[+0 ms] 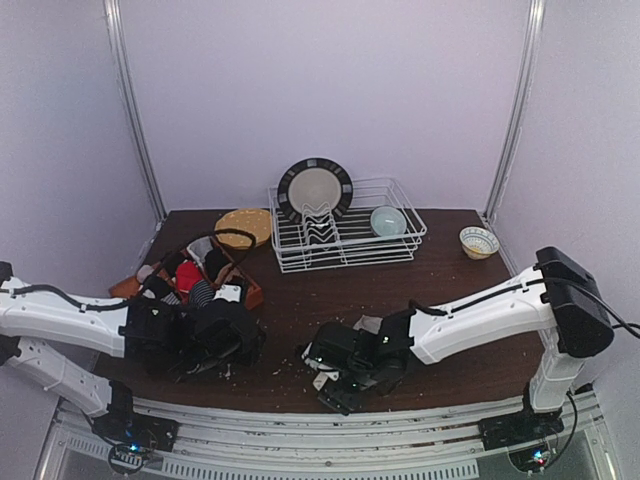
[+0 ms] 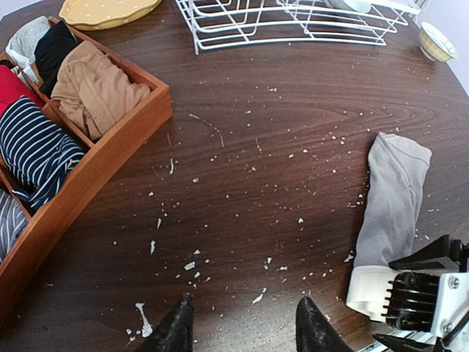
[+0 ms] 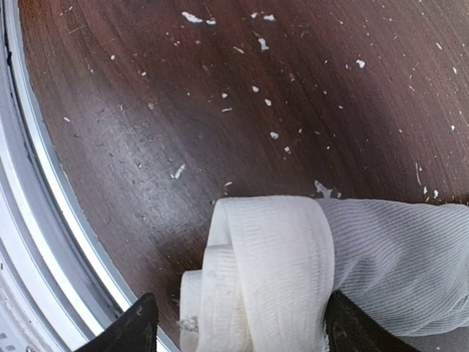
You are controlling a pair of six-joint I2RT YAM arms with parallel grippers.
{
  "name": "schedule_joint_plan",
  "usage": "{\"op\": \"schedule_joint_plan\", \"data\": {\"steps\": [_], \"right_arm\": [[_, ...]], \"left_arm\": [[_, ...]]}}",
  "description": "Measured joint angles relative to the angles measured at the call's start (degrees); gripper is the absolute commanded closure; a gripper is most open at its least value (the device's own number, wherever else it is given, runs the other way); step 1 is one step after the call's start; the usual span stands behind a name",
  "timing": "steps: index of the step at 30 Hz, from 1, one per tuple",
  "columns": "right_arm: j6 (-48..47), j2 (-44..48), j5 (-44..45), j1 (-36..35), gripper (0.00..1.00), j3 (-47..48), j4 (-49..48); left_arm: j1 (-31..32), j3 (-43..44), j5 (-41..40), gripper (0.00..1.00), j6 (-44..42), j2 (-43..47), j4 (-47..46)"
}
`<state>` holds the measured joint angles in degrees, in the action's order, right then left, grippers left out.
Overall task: Roll the underwear
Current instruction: Roll the underwear at the center of the board.
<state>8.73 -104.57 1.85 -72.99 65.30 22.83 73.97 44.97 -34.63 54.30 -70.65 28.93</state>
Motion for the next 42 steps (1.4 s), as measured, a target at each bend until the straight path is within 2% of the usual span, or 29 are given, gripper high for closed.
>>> {"op": "schedule_joint_plan", "data": {"steps": [11,22,26,29,31,37,39,42], "right_arm": [[2.3,-0.8,3.1,-0.7,0.51,-2.6,-2.9],[5.1,0.1,6.1,-1.0,1.0,-5.6,-7.8],[5.3,3.0,1.8,-0.1,1.0,-8.7,-9.1],[5.5,6.7,-5.7,2.4,1.0,-12.8,-10.5],[5.8,8.9,-11.5,5.2,1.0,-15.4,-11.4],[7.0,12.5,-27.7,15.3,1.0,-21.8,-15.8],[7.6,13.3,-31.3,17.2,1.0,-23.5,-16.7],[8.7,15.0,-36.2,19.9,1.0,-26.4,-18.4]], "left_arm": [[0.0,-0.5,-0.1,0.55,0.5,-1.1,-0.1],[-0.1,-0.5,-0.1,0.56,1.0,-2.5,-0.1],[-0.1,-0.5,0.3,0.57,-1.0,-3.1,-1.4],[-0.1,-0.7,1.8,0.56,-6.0,-3.7,-5.7],[-0.2,-1.9,4.3,0.55,-11.0,-3.8,-11.3],[-0.3,-9.2,16.0,0.53,-31.2,-8.4,-36.7],[-0.3,-12.4,20.3,0.54,-37.5,-9.8,-45.1],[-0.3,-13.8,26.9,0.57,-46.2,-12.2,-52.4]]}}
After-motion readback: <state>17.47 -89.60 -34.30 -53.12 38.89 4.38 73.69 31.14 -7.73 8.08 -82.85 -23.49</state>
